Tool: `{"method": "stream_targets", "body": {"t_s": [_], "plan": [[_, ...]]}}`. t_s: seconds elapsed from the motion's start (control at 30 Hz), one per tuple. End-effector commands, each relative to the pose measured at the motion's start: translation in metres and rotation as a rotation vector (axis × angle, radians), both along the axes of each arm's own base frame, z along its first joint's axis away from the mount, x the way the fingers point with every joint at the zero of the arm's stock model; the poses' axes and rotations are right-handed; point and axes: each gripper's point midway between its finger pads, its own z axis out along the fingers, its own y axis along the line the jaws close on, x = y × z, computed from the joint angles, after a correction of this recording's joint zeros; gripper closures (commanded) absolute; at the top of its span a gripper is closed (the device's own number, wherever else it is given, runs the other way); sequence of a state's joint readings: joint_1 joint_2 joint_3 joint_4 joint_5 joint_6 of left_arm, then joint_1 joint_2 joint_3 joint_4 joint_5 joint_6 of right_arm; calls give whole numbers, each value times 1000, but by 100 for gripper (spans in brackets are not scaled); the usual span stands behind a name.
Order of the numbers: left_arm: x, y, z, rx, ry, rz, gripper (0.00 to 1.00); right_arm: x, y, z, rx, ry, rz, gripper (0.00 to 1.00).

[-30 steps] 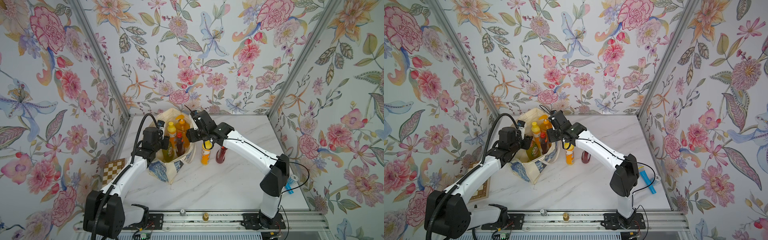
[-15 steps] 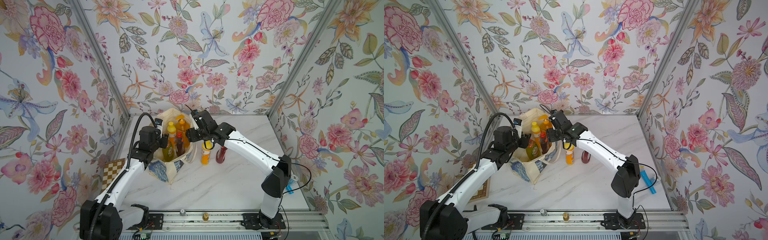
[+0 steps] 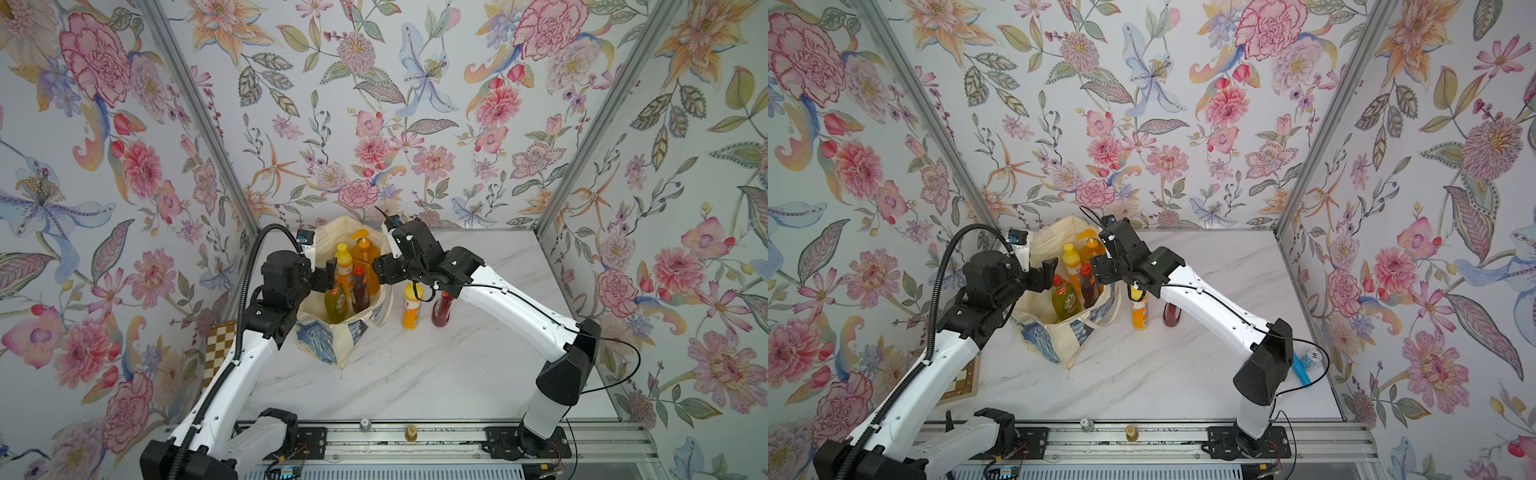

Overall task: Pack dish soap into the shopping bag
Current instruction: Place the bottle of dish soap in the shopping bag, then adjust the shopping bag at the center of the board.

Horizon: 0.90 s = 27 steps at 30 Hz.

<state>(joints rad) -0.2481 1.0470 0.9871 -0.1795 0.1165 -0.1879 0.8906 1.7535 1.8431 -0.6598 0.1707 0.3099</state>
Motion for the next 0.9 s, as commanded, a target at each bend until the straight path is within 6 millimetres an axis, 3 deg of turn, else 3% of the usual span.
{"method": "stream_targets", "body": {"t_s": [0.0, 0.3, 0.5, 0.7, 0.87], "plan": [[-15, 4, 38, -41, -79, 13, 2, -9, -10, 21, -3, -63, -5, 20], [-58, 31, 80, -134, -196, 115, 1, -35, -10, 45, -7, -148, 28, 21], [-95, 42, 96, -217, -248, 135, 1, -63, 8, 52, -1, -184, 120, 31], [-127, 55, 86, -316, -248, 174, 1, -96, 39, 44, 8, -163, 264, 41], [-138, 59, 48, -353, -136, 206, 1, -113, 64, 21, -11, -115, 351, 47]]}}
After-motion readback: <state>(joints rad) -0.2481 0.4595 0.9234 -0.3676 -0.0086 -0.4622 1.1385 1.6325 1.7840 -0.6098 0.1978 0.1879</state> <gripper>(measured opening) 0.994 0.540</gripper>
